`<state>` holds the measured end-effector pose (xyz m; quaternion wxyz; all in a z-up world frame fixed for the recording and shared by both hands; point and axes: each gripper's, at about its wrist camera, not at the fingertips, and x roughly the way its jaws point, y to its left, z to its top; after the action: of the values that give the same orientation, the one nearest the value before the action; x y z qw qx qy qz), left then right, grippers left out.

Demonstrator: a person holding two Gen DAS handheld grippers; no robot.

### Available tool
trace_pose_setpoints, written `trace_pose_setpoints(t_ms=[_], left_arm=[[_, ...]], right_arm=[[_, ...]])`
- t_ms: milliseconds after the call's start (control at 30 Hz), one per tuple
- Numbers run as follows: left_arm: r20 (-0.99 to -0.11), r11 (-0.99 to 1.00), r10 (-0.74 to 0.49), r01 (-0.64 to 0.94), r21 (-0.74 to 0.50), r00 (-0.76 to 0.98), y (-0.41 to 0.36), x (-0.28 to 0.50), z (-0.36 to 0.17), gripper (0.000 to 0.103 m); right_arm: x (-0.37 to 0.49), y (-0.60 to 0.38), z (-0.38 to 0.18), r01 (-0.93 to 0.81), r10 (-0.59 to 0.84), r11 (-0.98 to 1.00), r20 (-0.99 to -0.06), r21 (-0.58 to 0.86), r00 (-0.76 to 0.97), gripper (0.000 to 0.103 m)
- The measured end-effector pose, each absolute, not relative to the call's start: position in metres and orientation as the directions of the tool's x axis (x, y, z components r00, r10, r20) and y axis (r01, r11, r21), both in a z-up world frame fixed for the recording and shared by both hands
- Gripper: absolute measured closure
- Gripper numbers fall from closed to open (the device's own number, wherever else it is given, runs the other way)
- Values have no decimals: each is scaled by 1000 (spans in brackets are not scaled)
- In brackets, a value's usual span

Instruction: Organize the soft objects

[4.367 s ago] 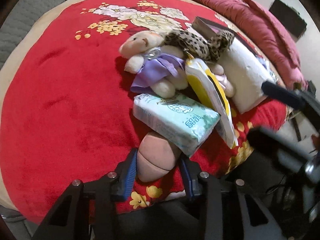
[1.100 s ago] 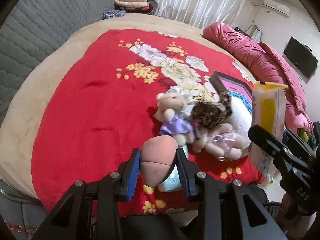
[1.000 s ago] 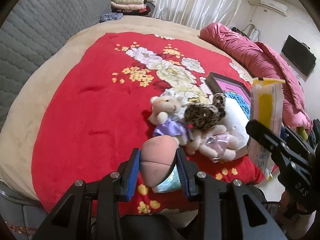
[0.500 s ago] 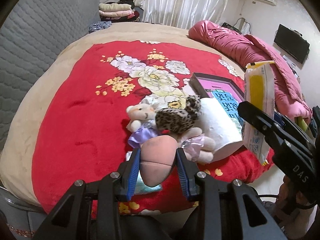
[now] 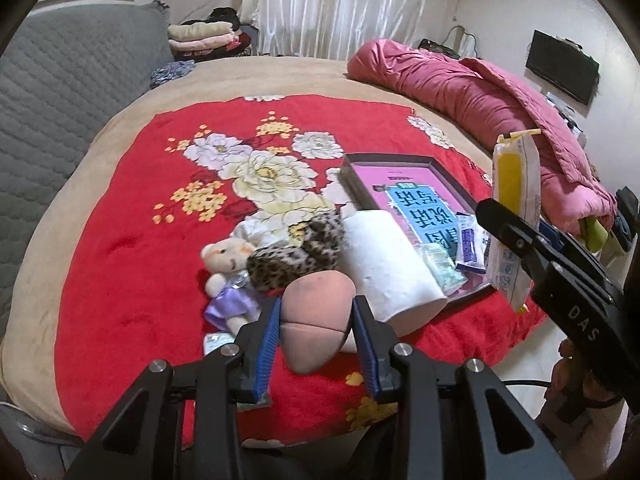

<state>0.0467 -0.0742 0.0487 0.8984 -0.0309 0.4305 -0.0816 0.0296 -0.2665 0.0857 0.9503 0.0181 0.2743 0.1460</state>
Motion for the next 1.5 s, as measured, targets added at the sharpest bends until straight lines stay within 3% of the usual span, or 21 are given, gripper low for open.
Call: trace_pose_setpoints(t_ms=[667,1267,1500], left_arm=[[-758,958,-262,256,-130,598,-156,81,58,67],[-784,936,-313,315,-159,536,-218,123,36,67],[-818,931,-279,350,-102,503,-245,136,12,67]], right_arm=[[38,-335,79,-68,103,994,-500,87,860,55],[45,-383,62,72,-36,996,-507,51,861,55],[48,-391,55,98,-58,994,-525,47,849,55]])
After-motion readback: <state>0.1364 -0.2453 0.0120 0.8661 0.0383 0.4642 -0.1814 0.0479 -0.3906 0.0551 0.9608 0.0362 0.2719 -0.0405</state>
